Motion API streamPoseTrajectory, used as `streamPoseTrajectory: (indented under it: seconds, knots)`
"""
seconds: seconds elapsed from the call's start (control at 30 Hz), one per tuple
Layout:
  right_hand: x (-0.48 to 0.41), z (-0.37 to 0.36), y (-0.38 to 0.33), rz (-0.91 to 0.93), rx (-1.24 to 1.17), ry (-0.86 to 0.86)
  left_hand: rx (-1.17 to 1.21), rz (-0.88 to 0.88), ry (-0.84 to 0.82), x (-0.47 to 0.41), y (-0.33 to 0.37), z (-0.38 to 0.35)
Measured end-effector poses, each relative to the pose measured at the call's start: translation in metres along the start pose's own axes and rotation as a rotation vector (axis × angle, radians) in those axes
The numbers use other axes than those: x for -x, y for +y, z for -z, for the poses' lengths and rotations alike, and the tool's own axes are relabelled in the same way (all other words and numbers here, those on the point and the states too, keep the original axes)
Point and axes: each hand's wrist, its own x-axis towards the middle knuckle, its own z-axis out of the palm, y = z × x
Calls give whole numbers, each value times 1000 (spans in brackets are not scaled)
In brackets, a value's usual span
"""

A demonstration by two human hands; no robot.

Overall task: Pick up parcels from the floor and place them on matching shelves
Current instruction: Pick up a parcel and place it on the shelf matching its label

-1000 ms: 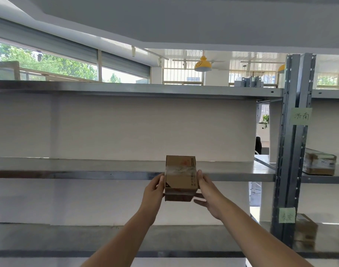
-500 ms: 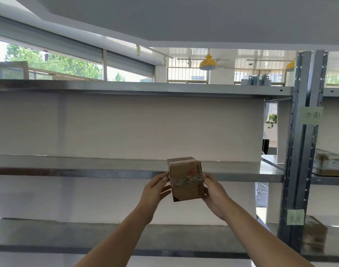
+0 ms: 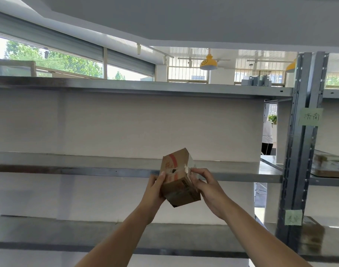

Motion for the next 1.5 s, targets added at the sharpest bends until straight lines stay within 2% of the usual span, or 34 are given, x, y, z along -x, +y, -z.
streamPoseTrajectory:
  seconds: [0.23,0.4,0.6,0.83,1.07,1.2,1.33,1.5]
  knots:
    - [1,0,-2,16,5,100,9,-2,-11,0,-3,5]
    - [-1,-3,3,-23,1,115,-43,-73,-2,-1,-4,6]
    - [0,-8,3,34,36,122,-121,-126,50,0,-9,-1]
    - [3,-4,1,20,-17,160,-139,-63,88,-2,-7,7]
    - [5,-4,-2,59,63,175,-200,99,-47,0,-17,16]
    - [5,-7,-8,54,94,162,-93,135,-48,-2,-24,17]
    - [3,-9,-10,50,20,167,27,171,4,-5,-29,14]
    - [5,-12,-8,52,20,99,152,134,34,-7,-33,11]
